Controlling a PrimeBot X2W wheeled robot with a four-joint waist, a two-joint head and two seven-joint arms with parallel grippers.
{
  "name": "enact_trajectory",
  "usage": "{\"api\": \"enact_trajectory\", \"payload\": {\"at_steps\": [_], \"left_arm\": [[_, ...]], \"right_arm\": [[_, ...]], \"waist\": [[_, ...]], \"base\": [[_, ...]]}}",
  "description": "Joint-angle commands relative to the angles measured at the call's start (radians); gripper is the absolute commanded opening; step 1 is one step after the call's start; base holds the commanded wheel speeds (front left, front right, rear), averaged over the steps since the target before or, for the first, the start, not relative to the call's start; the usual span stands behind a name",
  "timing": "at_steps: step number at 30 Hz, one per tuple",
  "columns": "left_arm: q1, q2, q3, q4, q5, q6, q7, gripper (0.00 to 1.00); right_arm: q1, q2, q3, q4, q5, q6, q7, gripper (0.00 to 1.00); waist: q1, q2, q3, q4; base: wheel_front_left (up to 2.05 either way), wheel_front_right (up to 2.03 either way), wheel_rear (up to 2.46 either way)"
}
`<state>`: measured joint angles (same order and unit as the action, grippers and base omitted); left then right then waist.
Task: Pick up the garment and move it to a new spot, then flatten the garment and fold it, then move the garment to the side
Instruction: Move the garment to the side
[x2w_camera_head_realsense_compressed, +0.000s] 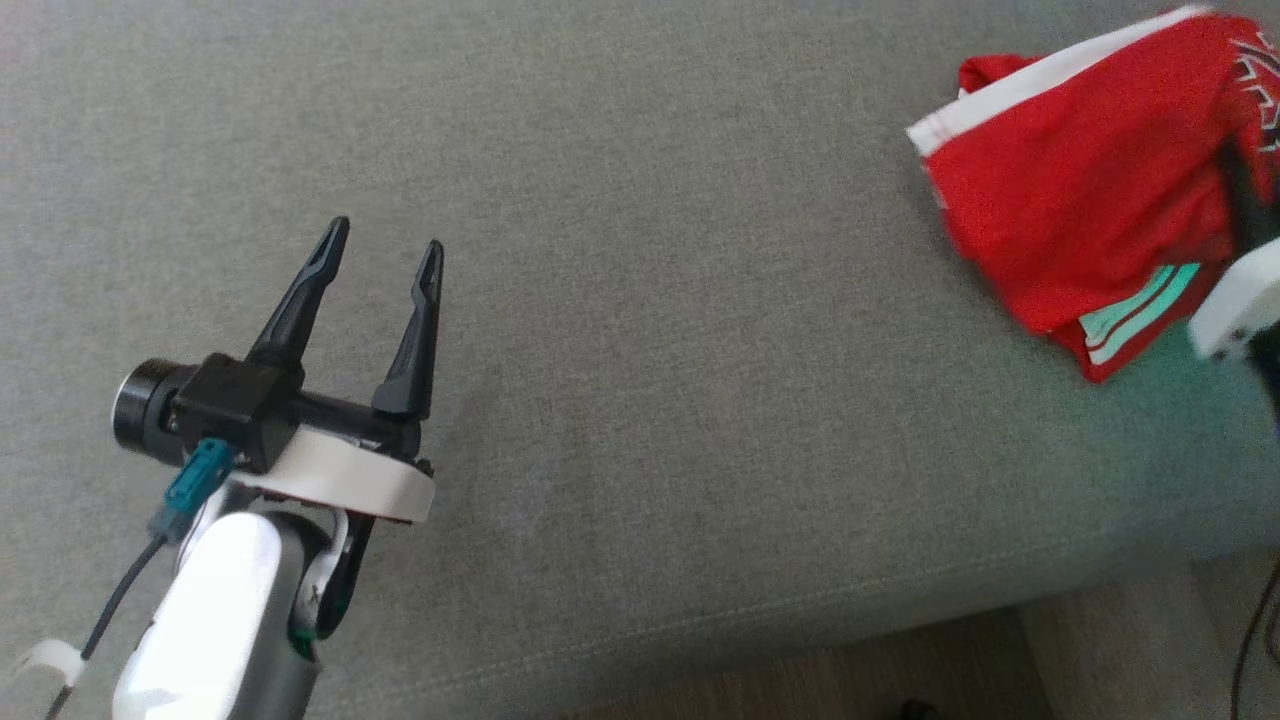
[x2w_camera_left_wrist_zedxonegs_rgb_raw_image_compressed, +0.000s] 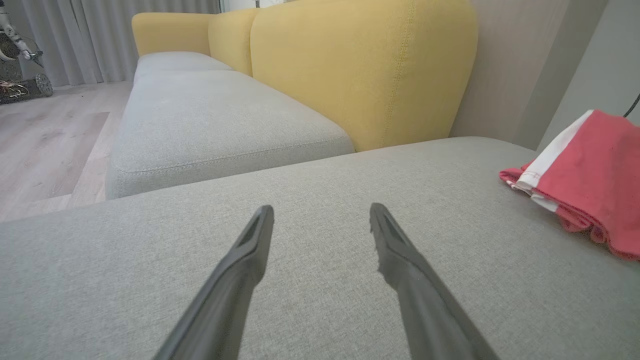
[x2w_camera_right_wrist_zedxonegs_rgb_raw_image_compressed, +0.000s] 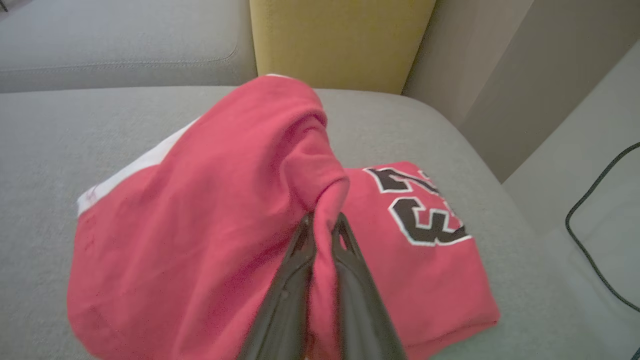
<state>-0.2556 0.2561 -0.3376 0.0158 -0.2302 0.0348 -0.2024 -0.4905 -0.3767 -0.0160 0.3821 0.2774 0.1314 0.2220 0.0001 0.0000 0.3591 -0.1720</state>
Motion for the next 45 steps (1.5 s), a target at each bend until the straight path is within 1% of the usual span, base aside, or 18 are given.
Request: {"api": "enact_trajectory", "payload": {"at_steps": [1, 4, 10, 15, 16, 17, 18, 24, 28, 33, 34, 37, 38, 40, 45], "left_arm": [[-0.037, 0.029, 0.034, -0.04, 0.007, 0.001, 0.005, 1.0], [-0.041, 0.036, 0.034, -0.048, 0.007, 0.002, 0.01, 1.0], [-0.056, 0.042, 0.025, -0.057, 0.008, -0.004, 0.017, 1.0], [-0.058, 0.048, 0.025, -0.055, 0.003, -0.003, 0.015, 1.0], [-0.059, 0.049, 0.025, -0.054, 0.002, -0.003, 0.015, 1.0], [-0.059, 0.05, 0.025, -0.053, 0.002, -0.003, 0.015, 1.0], [-0.06, 0.051, 0.024, -0.053, 0.002, -0.003, 0.016, 1.0], [-0.055, 0.055, 0.022, -0.049, -0.004, 0.0, 0.017, 1.0], [-0.038, 0.051, 0.021, -0.04, -0.012, 0.008, 0.013, 1.0], [-0.002, 0.041, 0.032, -0.027, -0.031, 0.029, 0.003, 1.0], [-0.002, 0.041, 0.032, -0.027, -0.031, 0.029, 0.003, 1.0], [0.021, 0.033, 0.039, -0.02, -0.044, 0.04, -0.003, 1.0], [0.029, 0.029, 0.04, -0.017, -0.049, 0.045, -0.004, 1.0], [0.043, 0.023, 0.046, -0.013, -0.06, 0.051, -0.007, 1.0], [0.063, 0.019, 0.057, -0.005, -0.078, 0.06, -0.016, 1.0]], "right_arm": [[-0.031, -0.032, -0.005, -0.023, 0.0, -0.001, -0.002, 0.0], [-0.071, -0.034, -0.044, 0.003, -0.005, -0.001, -0.006, 0.0], [-0.128, -0.015, -0.161, 0.117, -0.009, -0.001, -0.007, 0.0], [-0.15, 0.01, -0.176, 0.172, -0.005, -0.001, -0.027, 0.0], [-0.154, 0.015, -0.177, 0.183, -0.003, -0.001, -0.027, 0.27], [-0.157, 0.017, -0.178, 0.194, -0.007, -0.001, -0.027, 0.77], [-0.162, 0.021, -0.181, 0.201, -0.008, -0.001, -0.032, 1.0], [-0.16, 0.033, -0.19, 0.227, -0.021, -0.001, -0.07, 1.0], [-0.114, 0.063, -0.191, 0.168, -0.03, -0.001, -0.124, 1.0], [0.008, 0.142, -0.189, -0.004, -0.064, -0.001, -0.176, 1.0], [0.008, 0.142, -0.189, -0.004, -0.064, -0.001, -0.176, 1.0], [0.09, 0.211, -0.184, -0.135, -0.089, -0.001, -0.191, 1.0], [0.116, 0.236, -0.177, -0.178, -0.092, -0.001, -0.195, 1.0], [0.162, 0.263, -0.157, -0.253, -0.101, -0.001, -0.195, 1.0], [0.253, 0.302, -0.084, -0.403, -0.122, -0.001, -0.17, 1.0]], "waist": [[-0.0001, 0.0, 0.011, -0.007], [-0.0001, 0.0, 0.028, -0.011], [-0.0001, 0.0, 0.053, -0.003], [-0.0001, 0.0, 0.064, -0.007], [-0.0001, 0.0, 0.064, -0.008], [-0.0001, 0.0, 0.065, -0.01], [-0.0001, 0.0, 0.065, -0.012], [-0.0001, 0.0, 0.046, -0.024], [-0.0001, 0.0, 0.013, -0.026], [-0.0001, 0.0, -0.041, -0.022], [-0.0001, 0.0, -0.041, -0.022], [-0.0001, 0.0, -0.073, -0.012], [-0.0001, 0.0, -0.084, -0.006], [-0.0001, 0.0, -0.101, 0.009], [-0.0001, 0.0, -0.136, 0.068]], "base": [[0.0, 0.0, 0.0], [0.0, 0.0, 0.0], [0.0, 0.0, 0.0], [0.0, 0.0, 0.0], [0.0, 0.0, 0.0], [0.0, 0.0, 0.0], [0.0, 0.0, 0.0], [0.0, 0.0, 0.0], [0.0, 0.0, 0.0], [0.0, 0.0, 0.0], [0.0, 0.0, 0.0], [0.0, 0.0, 0.0], [0.0, 0.0, 0.0], [0.0, 0.0, 0.0], [0.0, 0.0, 0.0]]}}
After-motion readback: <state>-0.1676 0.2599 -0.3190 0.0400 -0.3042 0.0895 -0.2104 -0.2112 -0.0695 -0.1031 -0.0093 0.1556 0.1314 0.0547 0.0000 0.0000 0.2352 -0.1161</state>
